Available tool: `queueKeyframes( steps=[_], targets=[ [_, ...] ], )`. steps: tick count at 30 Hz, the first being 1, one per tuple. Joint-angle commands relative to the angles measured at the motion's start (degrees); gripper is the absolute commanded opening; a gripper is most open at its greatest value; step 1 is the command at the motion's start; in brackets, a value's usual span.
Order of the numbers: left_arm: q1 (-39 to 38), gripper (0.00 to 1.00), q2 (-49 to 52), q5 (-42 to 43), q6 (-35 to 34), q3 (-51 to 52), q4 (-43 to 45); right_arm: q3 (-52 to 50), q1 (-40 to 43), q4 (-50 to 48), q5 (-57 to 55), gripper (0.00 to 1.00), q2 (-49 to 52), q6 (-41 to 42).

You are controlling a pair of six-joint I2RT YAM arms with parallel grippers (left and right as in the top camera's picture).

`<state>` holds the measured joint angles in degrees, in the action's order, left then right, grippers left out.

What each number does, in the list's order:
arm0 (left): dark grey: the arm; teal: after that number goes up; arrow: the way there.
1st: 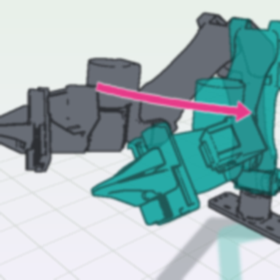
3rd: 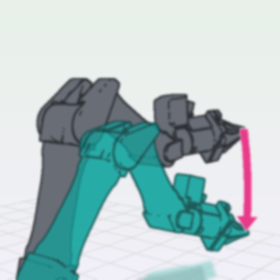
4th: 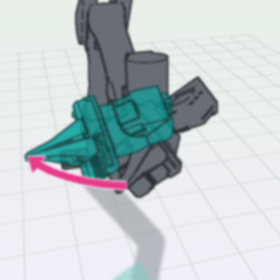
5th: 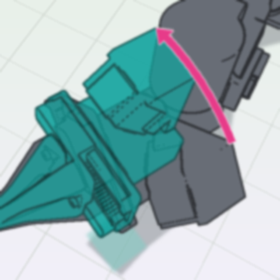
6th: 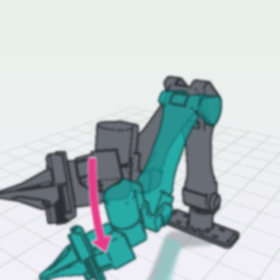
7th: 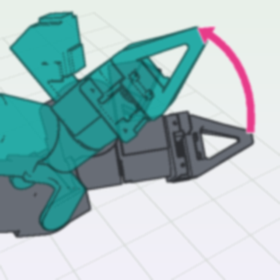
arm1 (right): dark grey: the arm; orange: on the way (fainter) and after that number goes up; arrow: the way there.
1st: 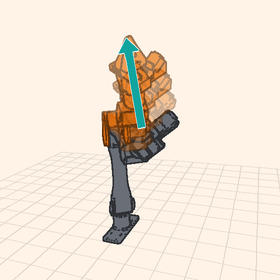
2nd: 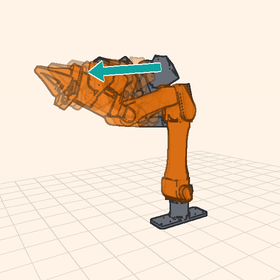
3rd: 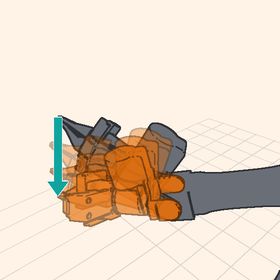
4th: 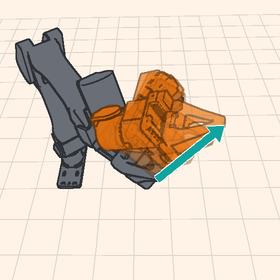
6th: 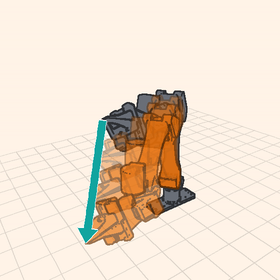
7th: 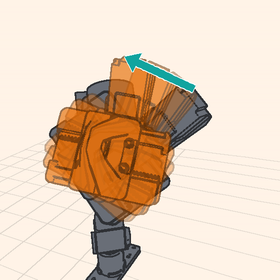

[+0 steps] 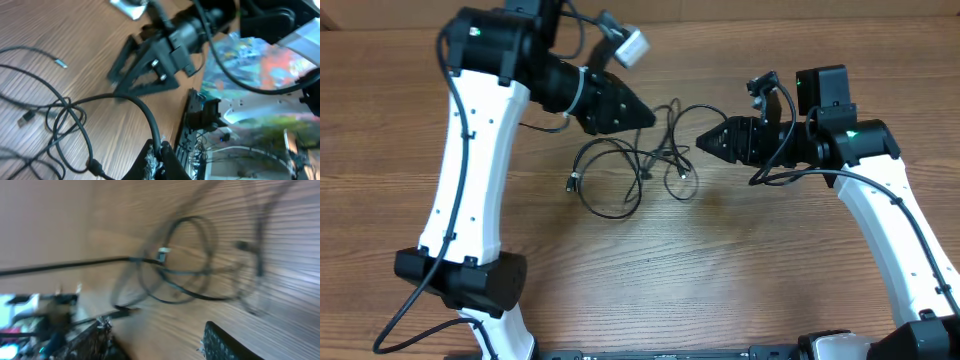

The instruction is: Untangle cables

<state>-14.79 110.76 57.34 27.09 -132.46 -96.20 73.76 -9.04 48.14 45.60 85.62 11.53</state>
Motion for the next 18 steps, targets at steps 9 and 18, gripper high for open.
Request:
queueKeyframes(
  steps=[9,18],
  targets=[
    [-3.2,0.04,0.1,10.1,3.4,-0.1,2.2,0.1,-7.7,-3.3,-2.4,0.54,0.0,-0.6],
    [-2.1,0.04,0.1,12.5,3.4,-0.1,2.3,-1.0,-9.1,-2.8,-17.2,0.26,0.9,8.5]
  ],
)
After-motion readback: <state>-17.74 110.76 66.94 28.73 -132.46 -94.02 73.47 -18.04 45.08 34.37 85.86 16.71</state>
